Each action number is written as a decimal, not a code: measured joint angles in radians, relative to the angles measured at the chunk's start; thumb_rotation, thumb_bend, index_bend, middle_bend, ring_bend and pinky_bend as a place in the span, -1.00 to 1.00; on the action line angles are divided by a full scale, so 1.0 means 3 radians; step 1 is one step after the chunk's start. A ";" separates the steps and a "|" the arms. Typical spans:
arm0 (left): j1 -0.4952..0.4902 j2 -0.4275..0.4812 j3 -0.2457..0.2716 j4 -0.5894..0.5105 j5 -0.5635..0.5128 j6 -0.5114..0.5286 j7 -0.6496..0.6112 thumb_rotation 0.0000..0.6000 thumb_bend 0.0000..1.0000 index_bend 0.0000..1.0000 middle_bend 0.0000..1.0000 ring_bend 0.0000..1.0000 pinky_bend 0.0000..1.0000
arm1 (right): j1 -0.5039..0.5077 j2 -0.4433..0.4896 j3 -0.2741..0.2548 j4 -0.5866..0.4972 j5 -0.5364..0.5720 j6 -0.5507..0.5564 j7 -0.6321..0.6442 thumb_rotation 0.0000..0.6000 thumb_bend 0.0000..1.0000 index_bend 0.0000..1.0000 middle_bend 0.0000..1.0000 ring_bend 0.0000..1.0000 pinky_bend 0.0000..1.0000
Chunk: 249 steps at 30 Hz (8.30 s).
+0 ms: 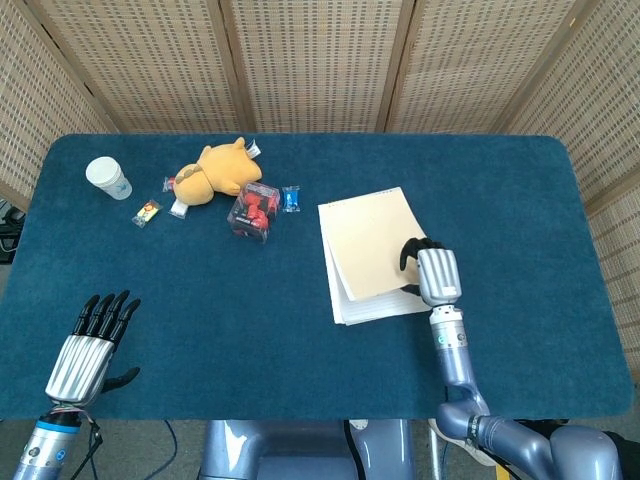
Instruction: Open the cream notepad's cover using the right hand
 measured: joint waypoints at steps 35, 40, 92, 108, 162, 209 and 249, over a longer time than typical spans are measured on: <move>-0.0007 -0.0009 0.0007 0.0003 -0.0003 -0.0019 0.0018 1.00 -1.00 -1.00 -1.00 -1.00 -1.00 | 0.0025 -0.0134 -0.0032 0.0347 -0.0159 0.0259 0.0318 1.00 0.24 0.57 0.45 0.19 0.38; -0.0010 -0.0012 0.0007 0.0008 -0.0016 -0.0033 0.0022 1.00 -1.00 -1.00 -1.00 -1.00 -1.00 | 0.0013 -0.0115 -0.0049 0.0314 -0.0171 0.0267 0.0334 1.00 0.24 0.57 0.46 0.20 0.39; 0.0002 -0.0014 0.0043 -0.0024 0.0076 0.0005 0.0061 1.00 -1.00 -1.00 -1.00 -1.00 -1.00 | -0.0891 0.0229 -0.0894 -0.0141 -0.0985 0.1306 0.0700 1.00 0.23 0.57 0.48 0.23 0.43; 0.0011 0.0002 0.0054 -0.0045 0.0116 0.0028 0.0051 1.00 -1.00 -1.00 -1.00 -1.00 -1.00 | -0.1127 0.0395 -0.1052 -0.0209 -0.1149 0.1489 0.0650 1.00 0.23 0.57 0.48 0.23 0.43; 0.0035 -0.0009 0.0074 -0.0067 0.0202 0.0049 0.0113 1.00 -1.00 -1.00 -1.00 -1.00 -1.00 | -0.1877 0.0859 -0.1382 -0.0052 -0.1539 0.2122 0.0821 1.00 0.23 0.57 0.49 0.23 0.43; -0.0003 0.0030 0.0045 -0.0134 0.0074 -0.0070 0.0150 1.00 -1.00 -1.00 -1.00 -1.00 -1.00 | -0.0282 0.1273 -0.0111 -0.1205 -0.1006 0.0494 -0.0515 1.00 0.22 0.57 0.48 0.24 0.43; -0.0097 0.0058 0.0041 -0.0126 -0.0176 -0.0321 0.0068 1.00 -1.00 -1.00 -1.00 -1.00 -1.00 | 0.0592 0.0809 0.0089 -0.0540 -0.0398 -0.0274 -0.0930 1.00 -0.59 -0.02 -0.15 -0.32 -0.13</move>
